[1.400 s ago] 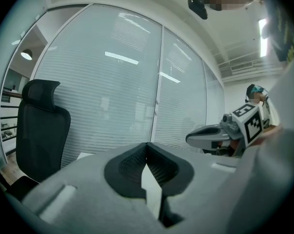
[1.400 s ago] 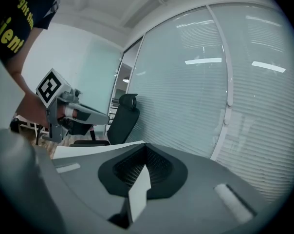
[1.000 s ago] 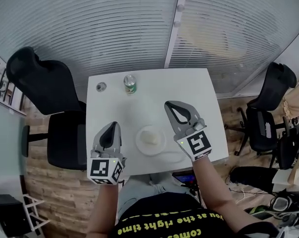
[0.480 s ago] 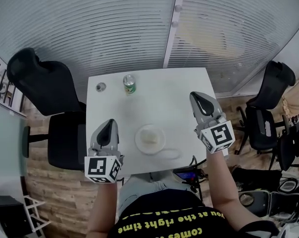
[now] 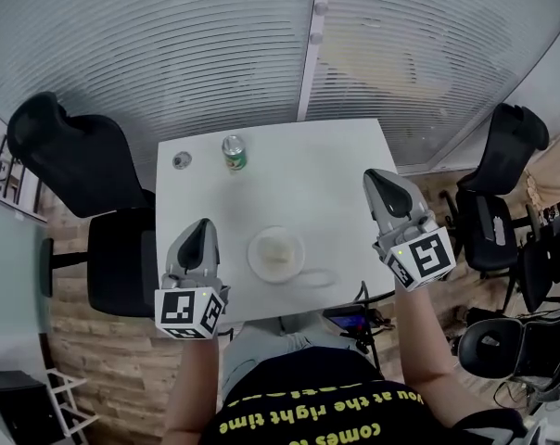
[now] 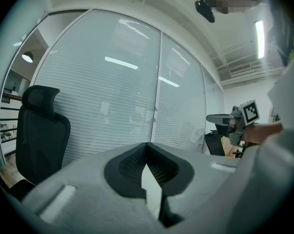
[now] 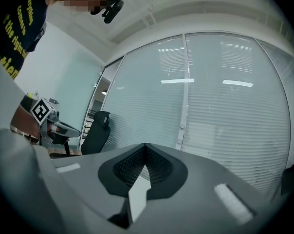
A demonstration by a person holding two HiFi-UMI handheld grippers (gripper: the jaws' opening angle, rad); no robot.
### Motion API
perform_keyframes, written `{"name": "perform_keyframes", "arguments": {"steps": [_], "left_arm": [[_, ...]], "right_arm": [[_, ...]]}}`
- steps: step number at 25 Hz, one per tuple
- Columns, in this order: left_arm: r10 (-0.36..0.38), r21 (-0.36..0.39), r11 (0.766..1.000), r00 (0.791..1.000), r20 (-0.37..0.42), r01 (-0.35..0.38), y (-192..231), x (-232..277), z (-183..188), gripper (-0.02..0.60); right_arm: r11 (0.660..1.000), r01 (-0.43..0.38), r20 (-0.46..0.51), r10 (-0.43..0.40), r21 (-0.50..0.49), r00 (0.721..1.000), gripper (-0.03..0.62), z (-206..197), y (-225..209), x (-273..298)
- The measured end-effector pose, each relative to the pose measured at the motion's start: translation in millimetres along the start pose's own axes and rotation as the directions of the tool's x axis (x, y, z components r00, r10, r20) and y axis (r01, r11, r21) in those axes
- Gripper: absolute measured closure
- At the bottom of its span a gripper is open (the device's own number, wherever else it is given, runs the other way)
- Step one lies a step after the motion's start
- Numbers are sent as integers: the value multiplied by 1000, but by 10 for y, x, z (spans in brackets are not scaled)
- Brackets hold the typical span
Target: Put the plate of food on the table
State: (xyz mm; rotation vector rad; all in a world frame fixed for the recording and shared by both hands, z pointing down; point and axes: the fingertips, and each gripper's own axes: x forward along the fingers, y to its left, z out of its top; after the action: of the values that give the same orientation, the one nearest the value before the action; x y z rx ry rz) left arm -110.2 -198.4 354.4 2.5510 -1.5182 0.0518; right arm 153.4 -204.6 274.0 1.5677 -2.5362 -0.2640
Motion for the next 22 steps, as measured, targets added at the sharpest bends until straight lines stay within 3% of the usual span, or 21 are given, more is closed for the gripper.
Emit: {"name": "perform_keyframes", "arguments": {"steps": [22], "left_arm": [[13,2,1000,1000,3,-13,-34,-17,0,581]], "right_arm": [[993,-24,-1,25,119,1000,588,-33,119,-111]]}}
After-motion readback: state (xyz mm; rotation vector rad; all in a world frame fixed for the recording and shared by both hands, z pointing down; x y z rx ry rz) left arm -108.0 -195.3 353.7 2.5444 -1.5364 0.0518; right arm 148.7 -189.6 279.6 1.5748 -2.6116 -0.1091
